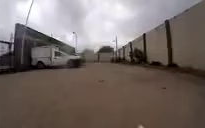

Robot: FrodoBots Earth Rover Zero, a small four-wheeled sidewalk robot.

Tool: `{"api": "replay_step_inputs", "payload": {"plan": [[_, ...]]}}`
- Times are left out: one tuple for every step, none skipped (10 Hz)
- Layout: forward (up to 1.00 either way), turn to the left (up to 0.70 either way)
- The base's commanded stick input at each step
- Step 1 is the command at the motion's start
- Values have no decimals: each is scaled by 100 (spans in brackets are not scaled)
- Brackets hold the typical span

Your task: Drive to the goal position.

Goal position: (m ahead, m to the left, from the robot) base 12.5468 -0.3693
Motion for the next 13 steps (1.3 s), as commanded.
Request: {"api": "replay_step_inputs", "payload": {"plan": [[50,0],[50,0],[50,0],[50,0],[50,0],[50,0],[50,0],[50,0],[50,0],[50,0],[50,0],[50,0],[50,0]]}}
